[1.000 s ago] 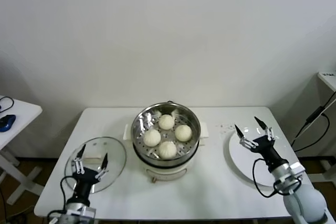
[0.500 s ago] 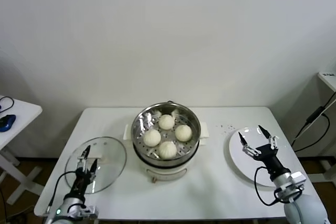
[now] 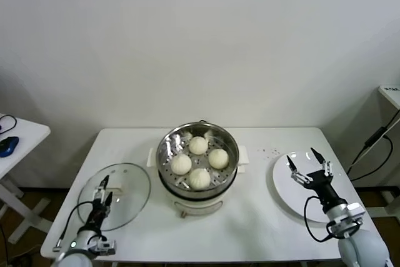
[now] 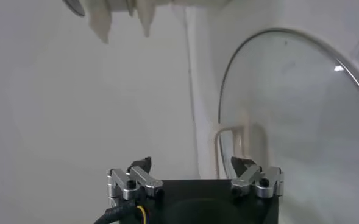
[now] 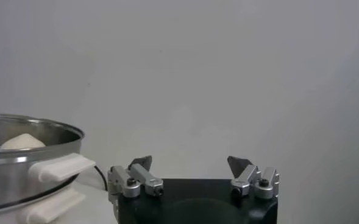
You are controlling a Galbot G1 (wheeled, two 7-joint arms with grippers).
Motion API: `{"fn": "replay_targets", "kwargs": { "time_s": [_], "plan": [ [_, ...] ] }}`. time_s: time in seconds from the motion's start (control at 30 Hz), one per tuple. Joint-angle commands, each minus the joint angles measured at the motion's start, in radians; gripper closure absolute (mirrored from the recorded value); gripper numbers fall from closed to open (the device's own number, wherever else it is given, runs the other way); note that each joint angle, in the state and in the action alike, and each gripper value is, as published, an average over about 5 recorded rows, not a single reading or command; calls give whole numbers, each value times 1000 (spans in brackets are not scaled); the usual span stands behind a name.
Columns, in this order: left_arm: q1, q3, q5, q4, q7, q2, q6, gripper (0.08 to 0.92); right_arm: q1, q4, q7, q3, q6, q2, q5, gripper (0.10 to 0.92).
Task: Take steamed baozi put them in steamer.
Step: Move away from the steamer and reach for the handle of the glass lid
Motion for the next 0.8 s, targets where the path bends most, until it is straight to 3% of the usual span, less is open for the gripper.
{"fn": "replay_targets", "kwargs": {
  "time_s": [0.03, 0.8],
  "plan": [
    [-64, 2, 35, 66, 5, 2, 16, 177, 5, -9, -8, 2, 4, 9, -11, 203],
    [-136, 42, -23, 127, -6, 5, 107, 177, 1, -47, -38, -3, 30, 61, -71, 203]
  ]
}}
